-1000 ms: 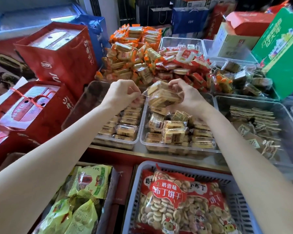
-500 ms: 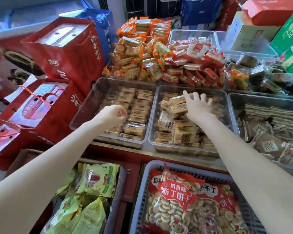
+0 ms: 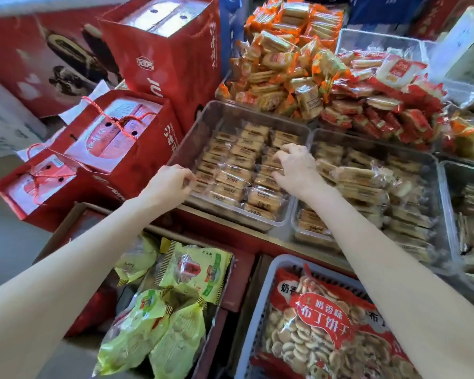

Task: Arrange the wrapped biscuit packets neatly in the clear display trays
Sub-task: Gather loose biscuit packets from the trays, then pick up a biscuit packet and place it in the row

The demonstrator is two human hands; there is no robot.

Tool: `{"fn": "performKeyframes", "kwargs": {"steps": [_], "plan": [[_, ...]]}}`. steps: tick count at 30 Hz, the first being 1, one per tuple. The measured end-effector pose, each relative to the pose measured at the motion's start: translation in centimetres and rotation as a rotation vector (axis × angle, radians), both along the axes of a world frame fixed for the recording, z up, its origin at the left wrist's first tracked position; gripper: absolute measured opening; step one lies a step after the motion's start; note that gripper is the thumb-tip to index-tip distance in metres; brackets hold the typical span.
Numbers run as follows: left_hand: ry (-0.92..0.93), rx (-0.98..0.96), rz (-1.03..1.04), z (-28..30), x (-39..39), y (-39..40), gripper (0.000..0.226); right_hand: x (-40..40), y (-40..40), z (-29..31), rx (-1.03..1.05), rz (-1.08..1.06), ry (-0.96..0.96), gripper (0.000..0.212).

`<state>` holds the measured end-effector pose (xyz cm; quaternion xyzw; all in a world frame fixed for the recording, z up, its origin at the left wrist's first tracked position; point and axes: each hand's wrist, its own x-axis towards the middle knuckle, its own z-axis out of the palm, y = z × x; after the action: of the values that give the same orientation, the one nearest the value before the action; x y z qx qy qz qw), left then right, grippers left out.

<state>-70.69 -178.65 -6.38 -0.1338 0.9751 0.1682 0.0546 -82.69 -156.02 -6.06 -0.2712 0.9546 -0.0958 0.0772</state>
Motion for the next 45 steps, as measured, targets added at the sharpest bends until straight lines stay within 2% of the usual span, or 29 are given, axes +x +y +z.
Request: {"fn": "performKeyframes", "kwargs": {"steps": [5, 9, 11, 12, 15, 17, 19, 21, 26, 30, 35, 38, 42, 45], "plan": [[-0.050, -0.062, 0.010, -1.0, 1.7, -4.6, 0.046, 1.6, -9.9, -2.4, -0.108, 0.188, -0.210, 0.036], [-0.035, -0.079, -0.059, -2.6, 2.0, -6.1, 0.045, 1.7, -15.0, -4.7, -0.030, 0.210, -0.269, 0.030], [0.066, -0.073, -0.147, -3.6, 2.3, -6.6, 0.037, 1.6, -16.9, -6.0, 0.013, 0.215, -0.298, 0.034], [0.121, -0.101, -0.183, -4.0, 2.2, -6.7, 0.035, 1.5, -17.6, -6.5, 0.040, 0.224, -0.309, 0.037], [0.111, -0.242, -0.286, -3.6, 1.7, -7.0, 0.039, 1.5, -19.2, -7.3, 0.148, 0.258, -0.367, 0.046], [0.045, -0.202, -0.260, -3.5, 1.0, -7.0, 0.047, 1.3, -19.6, -7.6, 0.206, 0.286, -0.376, 0.052], [-0.031, -0.120, -0.171, -3.7, 0.4, -7.2, 0.044, 1.0, -19.6, -7.9, 0.249, 0.311, -0.351, 0.058], [-0.031, -0.085, -0.119, -3.5, 0.1, -7.2, 0.042, 1.0, -19.7, -8.4, 0.275, 0.299, -0.331, 0.061], [-0.010, -0.048, -0.094, -3.3, 0.3, -7.4, 0.039, 0.9, -20.4, -9.5, 0.285, 0.295, -0.242, 0.050], [-0.007, -0.016, -0.083, -3.1, 0.2, -7.5, 0.037, 0.6, -20.1, -9.4, 0.285, 0.273, -0.253, 0.056], [-0.002, -0.004, -0.111, -3.0, 0.2, -7.5, 0.037, -0.4, -20.2, -10.4, 0.275, 0.277, -0.406, 0.052], [0.001, 0.011, -0.088, -2.9, 0.2, -7.5, 0.037, -0.7, -20.3, -10.5, 0.216, 0.237, -0.454, 0.040], [-0.009, 0.023, -0.072, -2.7, 0.1, -7.3, 0.035, -0.1, -20.6, -10.7, 0.078, 0.233, -0.312, 0.010], [-0.014, 0.029, -0.060, -2.6, 0.0, -7.3, 0.036, 0.0, -20.7, -10.1, 0.048, 0.219, -0.257, 0.012]]}}
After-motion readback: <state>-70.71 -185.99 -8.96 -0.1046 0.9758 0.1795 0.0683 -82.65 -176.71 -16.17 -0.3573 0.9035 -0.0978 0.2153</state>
